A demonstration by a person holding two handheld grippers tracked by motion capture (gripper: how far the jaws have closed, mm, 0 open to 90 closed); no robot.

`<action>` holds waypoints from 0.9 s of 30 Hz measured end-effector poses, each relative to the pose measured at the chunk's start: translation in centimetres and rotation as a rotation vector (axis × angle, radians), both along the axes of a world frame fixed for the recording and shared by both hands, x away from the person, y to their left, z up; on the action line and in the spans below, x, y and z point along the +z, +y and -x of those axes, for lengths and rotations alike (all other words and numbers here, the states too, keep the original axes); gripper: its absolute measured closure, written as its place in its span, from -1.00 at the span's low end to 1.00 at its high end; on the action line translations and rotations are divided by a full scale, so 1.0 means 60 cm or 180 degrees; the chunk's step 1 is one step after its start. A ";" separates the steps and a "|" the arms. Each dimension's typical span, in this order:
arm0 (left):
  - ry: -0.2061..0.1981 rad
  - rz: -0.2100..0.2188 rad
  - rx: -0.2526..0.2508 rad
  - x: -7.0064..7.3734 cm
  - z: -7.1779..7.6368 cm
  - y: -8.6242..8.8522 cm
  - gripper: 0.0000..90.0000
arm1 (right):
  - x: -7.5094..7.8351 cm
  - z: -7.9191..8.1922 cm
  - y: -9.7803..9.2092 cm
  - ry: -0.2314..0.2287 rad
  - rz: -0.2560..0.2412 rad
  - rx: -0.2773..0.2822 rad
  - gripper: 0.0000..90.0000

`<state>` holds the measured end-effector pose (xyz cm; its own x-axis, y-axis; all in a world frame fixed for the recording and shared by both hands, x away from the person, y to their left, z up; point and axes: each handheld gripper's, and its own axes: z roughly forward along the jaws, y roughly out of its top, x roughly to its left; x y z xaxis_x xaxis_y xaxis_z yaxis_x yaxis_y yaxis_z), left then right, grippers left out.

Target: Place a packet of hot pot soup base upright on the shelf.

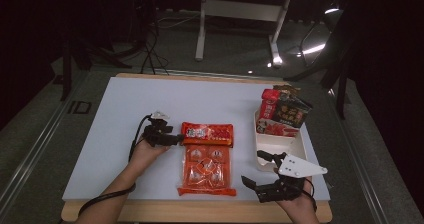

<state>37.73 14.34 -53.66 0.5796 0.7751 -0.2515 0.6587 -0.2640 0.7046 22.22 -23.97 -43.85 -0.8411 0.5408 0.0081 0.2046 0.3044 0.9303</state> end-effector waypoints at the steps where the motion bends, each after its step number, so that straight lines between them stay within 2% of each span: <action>1: 0.0017 -0.0017 -0.0001 -0.004 -0.004 -0.003 -0.28 | 0.000 0.001 0.002 -0.0010 0.0027 0.0002 -0.78; 2: 0.0056 -0.0001 -0.0014 -0.007 -0.008 -0.006 -0.28 | -0.001 0.001 0.003 0.0009 0.0038 0.0023 -0.78; 6: 0.0086 -0.0046 -0.0026 -0.018 -0.019 -0.017 -0.20 | -0.004 0.001 0.006 0.0042 0.0082 0.0041 -0.77; 8: 0.0078 -0.0012 -0.0018 -0.018 -0.021 -0.019 -0.18 | -0.005 0.000 0.006 0.0056 0.0087 0.0058 -0.77; 10: 0.0093 0.0017 -0.0037 -0.019 -0.023 -0.021 -0.08 | -0.006 0.000 0.006 0.0065 0.0093 0.0058 -0.77; 12: 0.0146 0.0082 -0.0130 -0.019 -0.025 -0.024 0.01 | -0.006 0.000 0.005 0.0078 0.0068 0.0062 -0.73; 15: 0.0172 0.0075 -0.0298 -0.018 -0.024 -0.036 0.15 | -0.005 -0.001 0.004 0.0065 0.0070 0.0051 -0.73; 17: 0.0209 0.0084 -0.0325 -0.016 -0.025 -0.042 0.17 | -0.004 -0.001 0.003 0.0062 0.0061 0.0016 -0.73; 22: 0.0291 0.0146 -0.0401 -0.018 -0.028 -0.049 0.43 | -0.007 -0.006 0.000 0.0136 0.0024 0.0010 -0.73; 24: 0.0379 0.0217 -0.0408 -0.018 -0.030 -0.051 0.57 | -0.008 -0.009 -0.001 0.0160 0.0020 -0.0011 -0.73; 26: 0.0372 0.0172 -0.0431 -0.015 -0.028 -0.054 0.69 | -0.009 -0.011 -0.002 0.0175 -0.0001 -0.0032 -0.74; 27: 0.0346 0.0139 -0.0406 -0.013 -0.026 -0.055 0.82 | -0.009 -0.012 -0.003 0.0199 -0.0025 -0.0030 -0.75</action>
<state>39.27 11.02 -54.44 0.6403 0.6839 -0.3497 0.6946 -0.3211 0.6437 22.96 -24.13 -44.41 -0.8338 0.5483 0.0648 0.2652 0.2948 0.9180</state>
